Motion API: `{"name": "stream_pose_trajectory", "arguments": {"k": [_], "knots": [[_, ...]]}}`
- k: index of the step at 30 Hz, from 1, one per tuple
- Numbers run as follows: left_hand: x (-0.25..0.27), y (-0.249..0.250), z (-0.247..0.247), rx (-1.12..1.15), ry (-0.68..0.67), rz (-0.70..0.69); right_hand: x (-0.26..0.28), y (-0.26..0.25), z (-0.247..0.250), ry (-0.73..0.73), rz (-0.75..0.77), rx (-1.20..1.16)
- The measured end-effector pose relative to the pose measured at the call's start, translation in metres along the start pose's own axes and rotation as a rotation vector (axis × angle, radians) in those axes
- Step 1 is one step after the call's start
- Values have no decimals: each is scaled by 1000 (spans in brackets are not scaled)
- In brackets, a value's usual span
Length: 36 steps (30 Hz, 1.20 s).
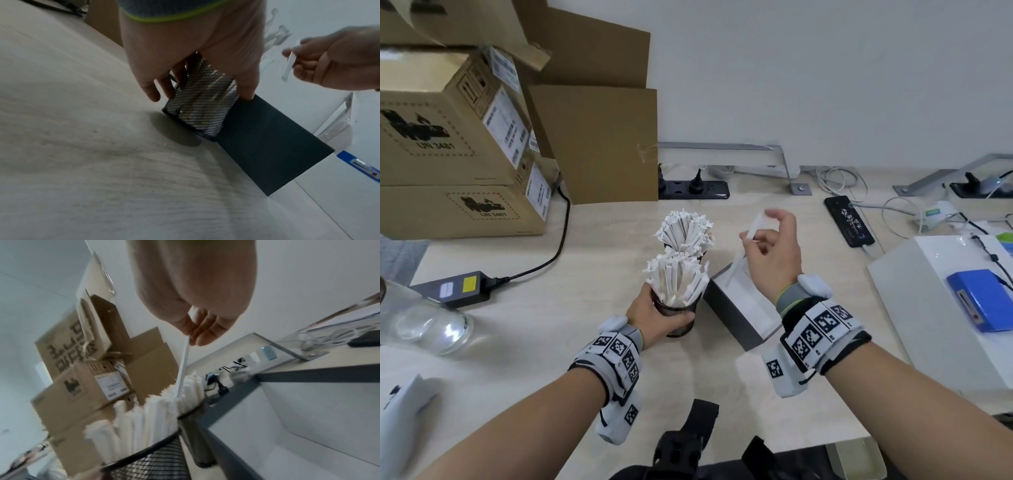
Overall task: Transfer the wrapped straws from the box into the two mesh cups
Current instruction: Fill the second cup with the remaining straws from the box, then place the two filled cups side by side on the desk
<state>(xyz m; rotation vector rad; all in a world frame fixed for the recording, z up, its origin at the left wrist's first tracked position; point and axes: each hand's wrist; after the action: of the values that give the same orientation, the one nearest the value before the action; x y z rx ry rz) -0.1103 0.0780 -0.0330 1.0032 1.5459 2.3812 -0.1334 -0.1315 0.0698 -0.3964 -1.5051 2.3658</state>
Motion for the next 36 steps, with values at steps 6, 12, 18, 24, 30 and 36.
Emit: {"name": "stream_pose_trajectory", "arguments": {"k": [6,12,18,24,30,36], "knots": [[12,7,17,-27,-6,-64,0,-36,-34,-153,188,-118],[28,16,32,-69,2,-142,7,-42,-65,-286,163,81],[29,19,47,-55,72,-161,11,-40,-79,-216,406,347],[22,14,55,-146,69,-203,25,-39,-98,-696,472,699],[10,-3,72,203,176,-198,1,-22,-102,-106,59,227],[-5,-13,90,206,361,-160,-7,1,-120,-55,-449,14]]}}
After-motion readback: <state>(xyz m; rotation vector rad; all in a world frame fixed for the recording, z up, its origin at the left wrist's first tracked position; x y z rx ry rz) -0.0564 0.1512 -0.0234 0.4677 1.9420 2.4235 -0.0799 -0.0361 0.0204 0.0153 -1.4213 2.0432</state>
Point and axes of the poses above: each hand's wrist, its own x-axis away from the middle knuckle, its own z-axis out of the back of the hand, y = z × x, and after that the axes turned 11 degrees about -y, right-handed
